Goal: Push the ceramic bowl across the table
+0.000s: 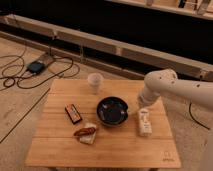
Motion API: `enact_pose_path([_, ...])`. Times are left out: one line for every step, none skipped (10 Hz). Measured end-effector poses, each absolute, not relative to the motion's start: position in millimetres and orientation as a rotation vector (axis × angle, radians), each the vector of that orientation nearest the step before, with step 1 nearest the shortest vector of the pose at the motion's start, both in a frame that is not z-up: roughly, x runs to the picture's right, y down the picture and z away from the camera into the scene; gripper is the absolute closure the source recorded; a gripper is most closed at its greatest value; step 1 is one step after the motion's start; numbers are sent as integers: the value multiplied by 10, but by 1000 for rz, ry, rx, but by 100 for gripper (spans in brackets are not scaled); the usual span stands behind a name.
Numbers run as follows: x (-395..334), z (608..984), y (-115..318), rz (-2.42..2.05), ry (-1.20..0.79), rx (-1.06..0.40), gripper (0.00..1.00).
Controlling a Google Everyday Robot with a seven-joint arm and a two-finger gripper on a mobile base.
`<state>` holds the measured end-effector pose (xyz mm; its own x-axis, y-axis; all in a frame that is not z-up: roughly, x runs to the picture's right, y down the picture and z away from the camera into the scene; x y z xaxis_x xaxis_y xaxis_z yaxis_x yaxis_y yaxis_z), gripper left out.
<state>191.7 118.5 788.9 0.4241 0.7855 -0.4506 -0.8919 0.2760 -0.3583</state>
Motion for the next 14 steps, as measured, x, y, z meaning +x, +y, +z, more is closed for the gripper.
enact_pose_path([1917,7889,1185,1137,199,-618,20])
enact_pose_path([1917,7889,1185,1137,199,-618,20])
enact_pose_path([1917,7889,1185,1137,199,-618,20])
enact_pose_path([1916,7889,1185,1137,199,-618,20])
enact_pose_path([1917,7889,1185,1137,199,-618,20])
enact_pose_path([1916,7889,1185,1137,199,-618,20])
enact_pose_path([1917,7889,1185,1137,199,-618,20])
enact_pose_path([1917,7889,1185,1137,199,-618,20])
enact_pose_path([1917,7889,1185,1137,199,-618,20])
enact_pose_path([1917,7889,1185,1137,199,-618,20])
enact_pose_path([1916,7885,1179,1135,198,-616,20])
enact_pose_path([1902,7870,1156,1127,193,-607,20])
enact_pose_path([1846,7837,1115,1110,178,-597,20])
enact_pose_path([1757,7782,1062,1086,157,-584,20])
